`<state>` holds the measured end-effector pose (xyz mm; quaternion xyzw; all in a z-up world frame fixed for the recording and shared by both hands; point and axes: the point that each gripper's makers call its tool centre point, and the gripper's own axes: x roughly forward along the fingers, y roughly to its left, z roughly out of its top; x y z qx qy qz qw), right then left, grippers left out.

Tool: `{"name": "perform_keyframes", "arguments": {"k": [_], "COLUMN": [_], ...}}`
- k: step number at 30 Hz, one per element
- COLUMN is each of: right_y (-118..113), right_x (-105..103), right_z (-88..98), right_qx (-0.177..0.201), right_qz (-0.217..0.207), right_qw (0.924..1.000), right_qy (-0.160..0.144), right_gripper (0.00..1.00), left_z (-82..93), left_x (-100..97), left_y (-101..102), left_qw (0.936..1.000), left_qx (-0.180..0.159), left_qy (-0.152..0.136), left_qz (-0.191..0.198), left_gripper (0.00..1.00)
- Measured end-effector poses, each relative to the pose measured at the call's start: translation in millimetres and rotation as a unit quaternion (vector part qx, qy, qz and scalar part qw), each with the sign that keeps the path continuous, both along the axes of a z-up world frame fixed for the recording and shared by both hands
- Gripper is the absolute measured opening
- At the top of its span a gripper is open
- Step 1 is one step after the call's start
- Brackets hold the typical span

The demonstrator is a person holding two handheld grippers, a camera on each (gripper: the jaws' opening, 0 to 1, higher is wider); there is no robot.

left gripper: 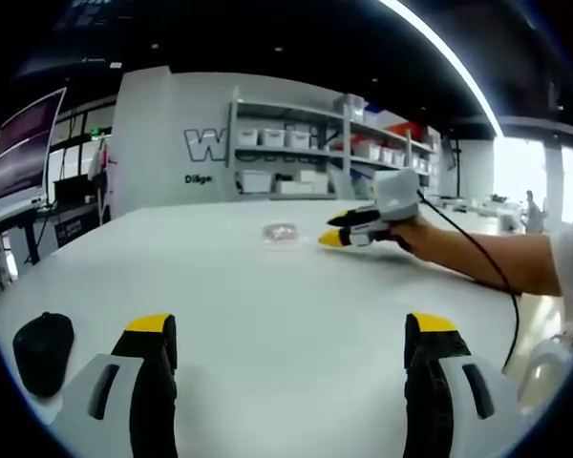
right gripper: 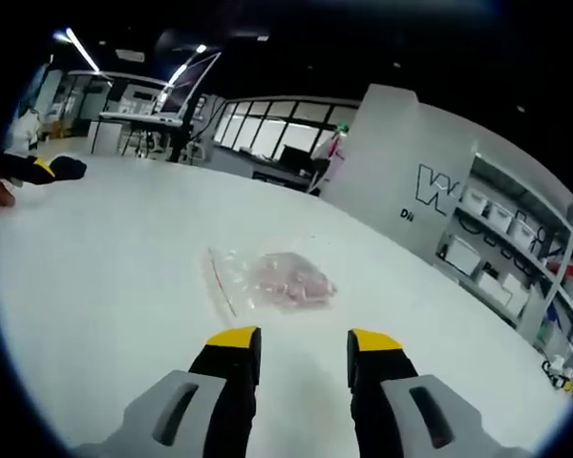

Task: Open the resealable bag by pulling the two sides of the seal apart until the entire bag opening is separated and visibly accessible.

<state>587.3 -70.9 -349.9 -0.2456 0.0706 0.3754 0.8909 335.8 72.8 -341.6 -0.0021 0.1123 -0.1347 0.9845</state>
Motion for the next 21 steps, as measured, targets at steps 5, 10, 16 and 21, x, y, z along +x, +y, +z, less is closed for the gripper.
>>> {"name": "perform_keyframes", "arguments": {"k": [5, 10, 16, 21], "right_y": [5.8, 13.6, 24.4, 38.2], "right_x": [7.7, 13.8, 9.6, 2.0], "right_z": [0.6, -1.5, -0.8, -2.8], "right_qx": [-0.005, -0.011, -0.015, -0.025], "right_qz": [0.005, 0.013, 0.031, 0.058], "right_qw": [1.0000, 0.9998, 0.9993, 0.9978], "right_qy": [-0.004, -0.005, -0.011, -0.020], "right_gripper": [0.34, 0.33, 0.32, 0.29], "left_z": [0.5, 0.4, 0.0, -0.4], "left_x": [0.6, 0.4, 0.5, 0.4], "left_y": [1.6, 3.4, 6.5, 6.1], "left_qw": [1.0000, 1.0000, 1.0000, 1.0000], "left_qx": [-0.002, -0.003, -0.004, -0.005], "left_qy": [0.000, 0.000, 0.001, 0.001], "left_qz": [0.002, 0.003, 0.006, 0.006], "left_gripper": [0.99, 0.99, 0.99, 0.99]}}
